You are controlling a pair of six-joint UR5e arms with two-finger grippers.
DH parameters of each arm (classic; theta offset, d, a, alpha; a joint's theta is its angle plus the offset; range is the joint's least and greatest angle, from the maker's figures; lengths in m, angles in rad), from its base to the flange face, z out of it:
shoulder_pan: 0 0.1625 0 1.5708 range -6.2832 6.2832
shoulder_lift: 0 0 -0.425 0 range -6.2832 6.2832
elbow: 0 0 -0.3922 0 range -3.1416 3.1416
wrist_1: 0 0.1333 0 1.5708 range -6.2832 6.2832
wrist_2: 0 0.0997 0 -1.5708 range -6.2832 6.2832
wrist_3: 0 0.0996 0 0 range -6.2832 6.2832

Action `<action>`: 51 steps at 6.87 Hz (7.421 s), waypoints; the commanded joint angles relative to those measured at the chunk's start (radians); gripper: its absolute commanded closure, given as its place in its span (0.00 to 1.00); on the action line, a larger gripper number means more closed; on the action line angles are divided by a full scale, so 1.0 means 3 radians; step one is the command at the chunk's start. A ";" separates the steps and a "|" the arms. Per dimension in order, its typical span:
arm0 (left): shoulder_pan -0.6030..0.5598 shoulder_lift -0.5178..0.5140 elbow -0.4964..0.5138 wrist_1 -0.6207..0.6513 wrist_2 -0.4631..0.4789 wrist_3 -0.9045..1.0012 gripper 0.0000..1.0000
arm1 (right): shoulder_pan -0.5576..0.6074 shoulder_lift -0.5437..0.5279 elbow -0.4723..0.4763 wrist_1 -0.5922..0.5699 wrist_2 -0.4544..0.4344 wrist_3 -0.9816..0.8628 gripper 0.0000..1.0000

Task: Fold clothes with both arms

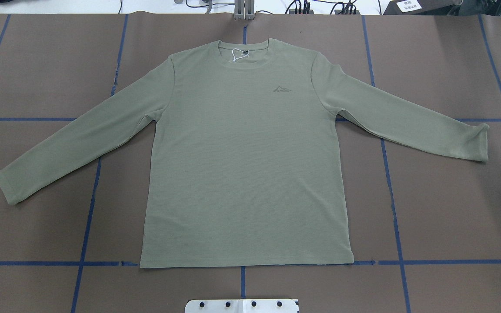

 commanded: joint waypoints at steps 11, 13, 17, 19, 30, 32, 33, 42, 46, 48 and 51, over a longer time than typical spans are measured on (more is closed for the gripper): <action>0.0034 0.0041 -0.0081 -0.0296 -0.0455 -0.0015 0.00 | -0.0562 0.0561 -0.1546 0.2233 0.0287 0.1970 0.00; 0.0034 0.0041 -0.0086 -0.0378 -0.0455 -0.0020 0.00 | -0.0730 0.0593 -0.1625 0.2233 0.0334 0.1966 0.04; 0.0034 0.0041 -0.0086 -0.0389 -0.0455 -0.0015 0.00 | -0.0782 0.0517 -0.1702 0.2243 0.0354 0.1950 0.23; 0.0034 0.0041 -0.0086 -0.0440 -0.0455 -0.0020 0.00 | -0.0782 0.0516 -0.1707 0.2248 0.0354 0.1956 0.51; 0.0034 0.0051 -0.0050 -0.0445 -0.0455 0.0020 0.00 | -0.1771 0.1278 0.0105 0.2382 -0.0090 0.5039 1.00; 0.0034 0.0051 -0.0040 -0.0445 -0.0455 0.0021 0.00 | -0.2070 0.2407 -0.0670 0.2253 -0.0824 0.5406 1.00; 0.0034 0.0051 -0.0035 -0.0450 -0.0455 0.0021 0.00 | -0.2157 0.2904 -0.1105 0.2258 -0.0863 0.5417 1.00; 0.0049 0.0046 0.0098 -0.0588 -0.0450 0.0000 0.00 | -0.3088 0.3926 -0.2591 0.2800 -0.2176 0.5422 1.00; 0.0121 0.0041 0.0246 -0.0665 -0.0455 -0.0010 0.00 | -0.3201 0.4131 -0.2786 0.2836 -0.2392 0.5427 0.01; 0.0217 0.0041 0.0424 -0.0833 -0.0455 -0.0040 0.00 | -0.3171 0.4142 -0.2740 0.2791 -0.2326 0.5453 0.01; 0.0575 0.0041 0.1124 -0.2032 -0.0460 -0.1074 0.00 | -0.2737 0.3159 -0.1374 0.2336 -0.1505 0.5438 0.01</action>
